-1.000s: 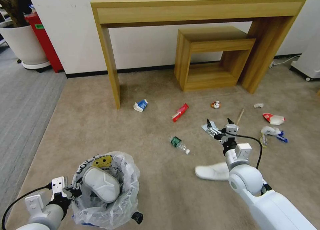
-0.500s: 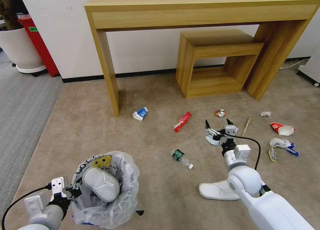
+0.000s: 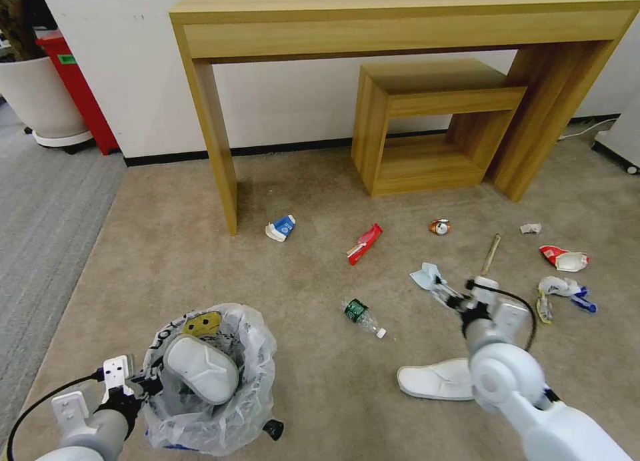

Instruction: Pick up the trash bin and place the garbage on the floor into it.

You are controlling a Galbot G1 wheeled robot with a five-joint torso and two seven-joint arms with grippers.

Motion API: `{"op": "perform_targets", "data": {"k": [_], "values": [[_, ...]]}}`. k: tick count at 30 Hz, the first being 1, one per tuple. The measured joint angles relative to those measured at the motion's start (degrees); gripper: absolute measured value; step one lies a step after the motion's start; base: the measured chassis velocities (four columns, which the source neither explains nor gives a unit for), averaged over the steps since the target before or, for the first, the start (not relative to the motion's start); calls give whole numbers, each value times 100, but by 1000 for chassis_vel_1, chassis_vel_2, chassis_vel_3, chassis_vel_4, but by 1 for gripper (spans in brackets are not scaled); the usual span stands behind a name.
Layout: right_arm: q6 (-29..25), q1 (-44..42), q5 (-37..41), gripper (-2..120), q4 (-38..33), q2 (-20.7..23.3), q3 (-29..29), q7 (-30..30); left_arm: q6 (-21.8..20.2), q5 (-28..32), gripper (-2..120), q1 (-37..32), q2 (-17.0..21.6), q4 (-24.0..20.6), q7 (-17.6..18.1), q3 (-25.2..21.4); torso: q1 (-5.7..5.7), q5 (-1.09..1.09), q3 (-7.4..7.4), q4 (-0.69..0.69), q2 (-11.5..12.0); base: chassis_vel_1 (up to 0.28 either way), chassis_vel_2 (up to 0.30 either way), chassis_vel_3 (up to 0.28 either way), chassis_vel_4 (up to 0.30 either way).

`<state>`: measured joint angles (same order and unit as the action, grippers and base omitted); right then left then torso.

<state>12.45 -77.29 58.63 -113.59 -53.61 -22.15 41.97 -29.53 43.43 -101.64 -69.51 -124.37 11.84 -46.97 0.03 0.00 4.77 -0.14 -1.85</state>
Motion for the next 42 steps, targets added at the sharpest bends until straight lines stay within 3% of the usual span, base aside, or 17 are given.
{"op": "perform_targets", "data": {"k": [8,17,30,42], "values": [[-228,-430,541,100,267,-221,-279,431,-2,70,1,145,49,121,12,29,0,0,0,1,0,0,0,0,0],[-317,-449,841,100,831,-784,-319,961,12,93,1,236,56,236,16,49,0,0,0,1,0,0,0,0,0],[-680,-209,191,91,2121,-1657,-22,484,65,89,1,184,28,245,10,93,0,0,1,1,0,0,0,0,0],[-845,387,-80,86,2981,-1871,297,167,131,98,1,124,34,200,-31,63,0,-1,1,1,0,0,0,0,0]]}}
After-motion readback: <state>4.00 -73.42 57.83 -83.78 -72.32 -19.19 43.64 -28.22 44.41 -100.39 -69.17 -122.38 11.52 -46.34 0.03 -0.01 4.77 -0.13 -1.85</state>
